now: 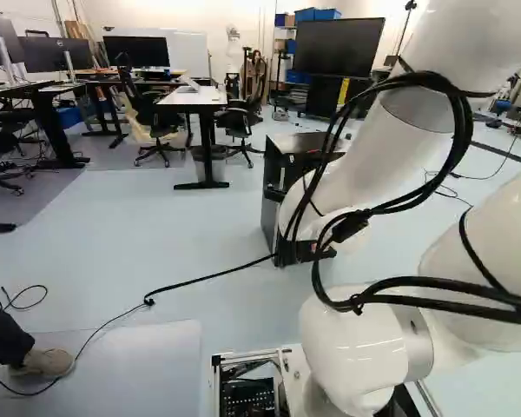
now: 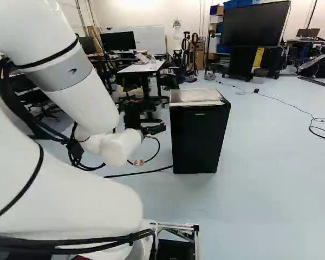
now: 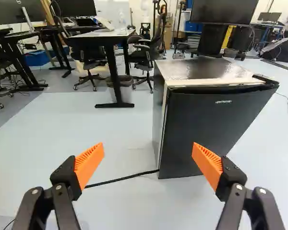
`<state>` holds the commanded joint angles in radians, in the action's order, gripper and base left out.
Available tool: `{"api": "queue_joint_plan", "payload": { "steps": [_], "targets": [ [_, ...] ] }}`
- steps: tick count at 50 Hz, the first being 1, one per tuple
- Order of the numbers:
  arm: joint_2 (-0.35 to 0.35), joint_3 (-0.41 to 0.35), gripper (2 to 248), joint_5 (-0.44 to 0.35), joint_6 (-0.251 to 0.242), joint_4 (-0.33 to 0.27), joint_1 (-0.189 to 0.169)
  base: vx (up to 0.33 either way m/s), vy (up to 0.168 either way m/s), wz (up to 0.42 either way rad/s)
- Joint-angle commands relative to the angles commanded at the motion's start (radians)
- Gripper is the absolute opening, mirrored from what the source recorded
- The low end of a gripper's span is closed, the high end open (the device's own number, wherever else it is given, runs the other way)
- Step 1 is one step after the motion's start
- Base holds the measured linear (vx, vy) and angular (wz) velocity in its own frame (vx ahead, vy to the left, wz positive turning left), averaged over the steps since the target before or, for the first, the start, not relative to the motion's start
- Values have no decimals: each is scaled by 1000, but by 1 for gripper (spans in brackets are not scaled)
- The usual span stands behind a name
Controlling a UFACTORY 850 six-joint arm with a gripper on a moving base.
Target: Open the fridge door
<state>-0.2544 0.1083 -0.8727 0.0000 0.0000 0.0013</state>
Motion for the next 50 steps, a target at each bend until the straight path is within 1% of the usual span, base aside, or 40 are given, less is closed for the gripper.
{"api": "queue_joint_plan", "payload": {
  "steps": [14,28,50],
  "targets": [
    [43,38,247,0,0,0,15,0,0,0],
    [94,83,247,0,0,3,46,0,0,0],
    [174,159,247,0,0,70,116,0,0,0]
  ]
}}
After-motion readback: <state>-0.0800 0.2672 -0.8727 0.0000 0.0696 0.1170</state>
